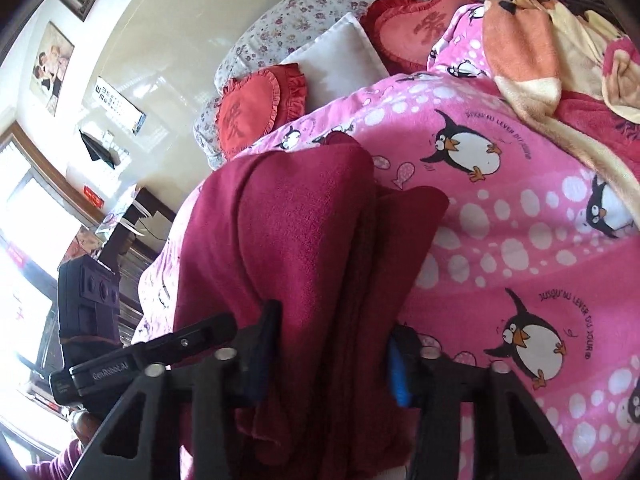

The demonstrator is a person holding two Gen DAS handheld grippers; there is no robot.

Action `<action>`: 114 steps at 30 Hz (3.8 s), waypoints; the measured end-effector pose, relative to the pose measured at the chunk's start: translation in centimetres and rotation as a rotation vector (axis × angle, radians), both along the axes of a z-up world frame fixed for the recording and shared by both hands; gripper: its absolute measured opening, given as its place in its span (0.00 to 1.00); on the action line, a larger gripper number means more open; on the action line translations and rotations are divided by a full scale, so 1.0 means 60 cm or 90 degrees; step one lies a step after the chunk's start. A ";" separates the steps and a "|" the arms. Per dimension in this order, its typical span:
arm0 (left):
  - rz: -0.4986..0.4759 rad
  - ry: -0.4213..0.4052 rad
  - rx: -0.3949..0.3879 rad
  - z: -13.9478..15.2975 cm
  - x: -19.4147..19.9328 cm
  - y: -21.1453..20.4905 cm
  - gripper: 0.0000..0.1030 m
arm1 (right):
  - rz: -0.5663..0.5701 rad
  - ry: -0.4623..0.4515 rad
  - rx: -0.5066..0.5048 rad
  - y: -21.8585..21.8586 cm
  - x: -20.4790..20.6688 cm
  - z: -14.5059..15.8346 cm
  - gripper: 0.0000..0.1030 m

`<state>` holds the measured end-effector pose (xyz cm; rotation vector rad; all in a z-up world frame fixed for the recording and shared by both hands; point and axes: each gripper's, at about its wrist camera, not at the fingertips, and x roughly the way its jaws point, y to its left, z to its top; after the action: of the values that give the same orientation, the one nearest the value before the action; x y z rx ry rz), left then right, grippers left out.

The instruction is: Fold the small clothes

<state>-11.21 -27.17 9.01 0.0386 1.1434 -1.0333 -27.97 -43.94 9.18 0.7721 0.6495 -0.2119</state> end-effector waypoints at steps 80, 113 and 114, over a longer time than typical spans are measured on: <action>0.177 -0.284 0.099 0.110 -0.222 0.310 0.53 | 0.054 0.089 -0.278 0.376 -0.113 0.131 0.65; 0.167 -0.276 0.114 0.087 -0.214 0.306 0.53 | 0.067 0.110 -0.254 0.373 -0.096 0.104 0.65; 0.167 -0.276 0.114 0.087 -0.214 0.306 0.53 | 0.067 0.110 -0.254 0.374 -0.096 0.104 0.65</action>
<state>-24.05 -8.84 14.21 0.2382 0.8144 -0.6451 -33.70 -21.50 15.42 0.3374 0.7793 -0.3026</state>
